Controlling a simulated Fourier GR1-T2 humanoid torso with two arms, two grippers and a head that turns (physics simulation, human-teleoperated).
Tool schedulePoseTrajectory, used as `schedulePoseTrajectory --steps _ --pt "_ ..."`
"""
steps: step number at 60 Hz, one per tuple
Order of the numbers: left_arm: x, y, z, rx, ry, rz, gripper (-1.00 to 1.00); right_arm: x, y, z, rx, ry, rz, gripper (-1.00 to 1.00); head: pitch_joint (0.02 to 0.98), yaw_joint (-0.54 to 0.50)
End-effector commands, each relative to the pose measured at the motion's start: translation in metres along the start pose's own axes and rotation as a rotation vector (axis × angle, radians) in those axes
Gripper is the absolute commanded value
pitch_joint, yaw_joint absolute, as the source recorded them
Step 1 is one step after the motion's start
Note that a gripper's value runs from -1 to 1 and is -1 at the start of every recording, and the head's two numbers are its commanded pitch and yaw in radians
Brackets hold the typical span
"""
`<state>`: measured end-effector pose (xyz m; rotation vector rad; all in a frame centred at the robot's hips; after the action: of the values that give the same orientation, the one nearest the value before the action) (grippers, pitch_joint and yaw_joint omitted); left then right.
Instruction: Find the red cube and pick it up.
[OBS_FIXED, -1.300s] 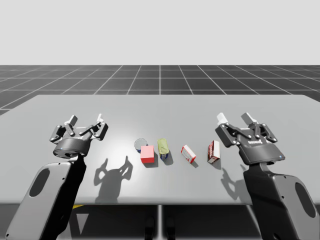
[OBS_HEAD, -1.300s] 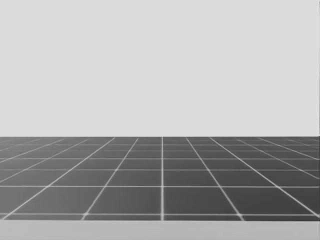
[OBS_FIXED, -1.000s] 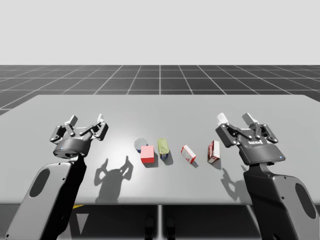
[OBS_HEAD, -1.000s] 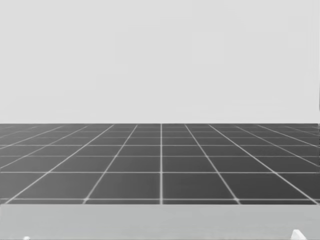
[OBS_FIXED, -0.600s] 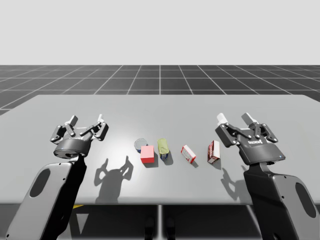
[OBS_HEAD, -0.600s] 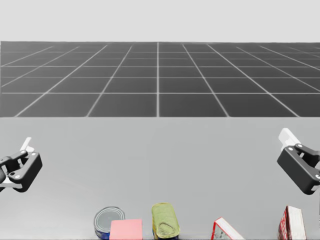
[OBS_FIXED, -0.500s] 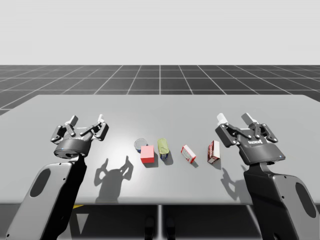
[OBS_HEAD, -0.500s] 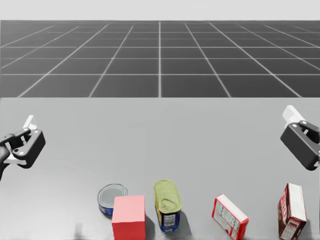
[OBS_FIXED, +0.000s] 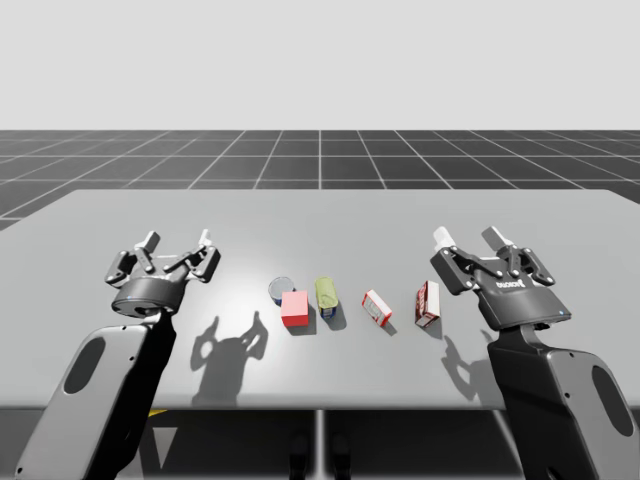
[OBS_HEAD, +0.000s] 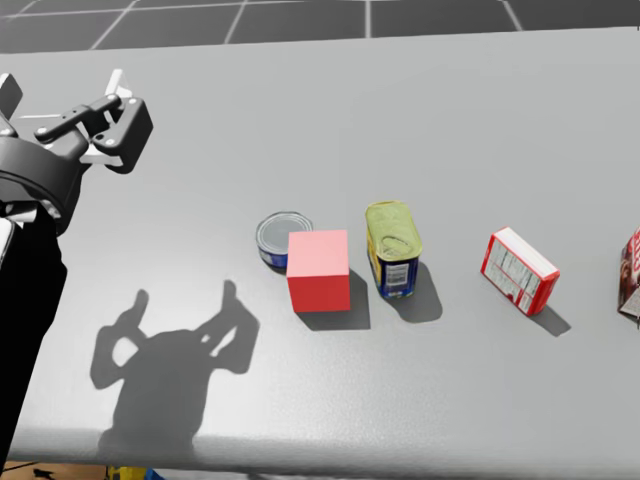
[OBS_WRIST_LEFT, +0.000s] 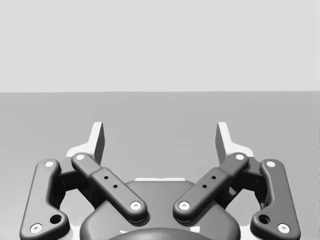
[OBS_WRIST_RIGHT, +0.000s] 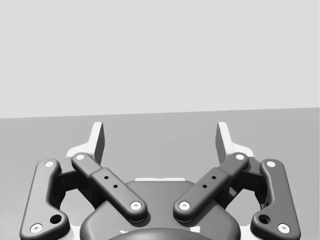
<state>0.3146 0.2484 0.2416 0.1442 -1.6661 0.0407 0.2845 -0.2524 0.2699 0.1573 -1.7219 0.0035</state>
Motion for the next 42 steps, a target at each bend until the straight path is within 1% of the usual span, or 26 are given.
schedulePoseTrajectory --steps 1,8,12,16,18,19,21,22,24,26,28,30,31,33,34,36,38,41,42 --pt "0.0 -0.003 0.001 -0.012 0.004 0.004 -1.0 0.0 0.0 0.0 -0.001 0.004 -0.005 -1.0 0.865 0.12" --pt "0.002 -0.007 0.004 -0.028 0.005 0.013 -1.0 -0.001 0.0 0.0 -0.004 0.006 -0.008 -1.0 0.878 0.11" --pt "0.007 -0.01 0.008 -0.041 0.023 0.056 -1.0 -0.001 0.0 0.0 -0.007 0.006 -0.012 -1.0 0.874 0.11" --pt "0.014 -0.013 0.018 -0.054 0.045 0.074 -1.0 -0.002 0.001 0.0 -0.01 0.009 -0.015 -1.0 0.87 0.1" --pt "0.016 -0.016 0.023 -0.061 0.053 0.075 -1.0 -0.002 0.001 0.001 -0.01 0.009 -0.014 -1.0 0.87 0.1" --pt "0.018 -0.018 0.028 -0.065 0.058 0.071 -1.0 -0.002 0.001 0.0 -0.009 0.009 -0.013 -1.0 0.869 0.1" --pt "0.019 -0.022 0.036 -0.078 0.06 0.05 -1.0 -0.002 0.001 0.0 -0.008 0.009 -0.014 -1.0 0.869 0.1" --pt "0.02 -0.025 0.041 -0.09 0.066 0.048 -1.0 -0.002 0.001 0.0 -0.008 0.008 -0.014 -1.0 0.87 0.1" --pt "0.021 -0.03 0.05 -0.109 0.082 0.062 -1.0 -0.002 0.0 -0.001 -0.007 0.008 -0.015 -1.0 0.871 0.1" --pt "0.023 -0.035 0.06 -0.132 0.089 0.054 -1.0 -0.002 0.001 -0.001 -0.007 0.009 -0.015 -1.0 0.872 0.1" --pt "0.023 -0.038 0.066 -0.146 0.099 0.059 -1.0 -0.002 0.001 -0.001 -0.006 0.01 -0.018 -1.0 0.872 0.1" --pt "0.025 -0.043 0.078 -0.16 0.113 0.06 -1.0 -0.001 0.0 -0.001 -0.006 0.007 -0.021 -1.0 0.873 0.1" --pt "0.026 -0.044 0.081 -0.162 0.117 0.069 -1.0 -0.001 0.0 -0.001 -0.006 0.006 -0.021 -1.0 0.873 0.1" --pt "0.027 -0.046 0.088 -0.157 0.126 0.106 -1.0 -0.001 0.0 -0.001 -0.007 0.006 -0.023 -1.0 0.873 0.1" --pt "0.029 -0.05 0.096 -0.153 0.131 0.121 -1.0 0.0 -0.001 -0.001 -0.007 0.006 -0.023 -1.0 0.873 0.09" --pt "0.03 -0.053 0.105 -0.155 0.132 0.133 -1.0 0.0 -0.001 -0.001 -0.007 0.004 -0.024 -1.0 0.872 0.09" --pt "0.031 -0.056 0.113 -0.162 0.145 0.133 -1.0 0.0 -0.001 0.0 -0.008 0.004 -0.024 -1.0 0.871 0.09" --pt "0.03 -0.06 0.124 -0.161 0.156 0.114 -1.0 0.0 -0.001 -0.001 -0.008 0.004 -0.023 -1.0 0.871 0.09" --pt "0.029 -0.062 0.129 -0.18 0.173 0.126 -1.0 0.0 -0.001 -0.001 -0.009 0.004 -0.023 -1.0 0.87 0.09"
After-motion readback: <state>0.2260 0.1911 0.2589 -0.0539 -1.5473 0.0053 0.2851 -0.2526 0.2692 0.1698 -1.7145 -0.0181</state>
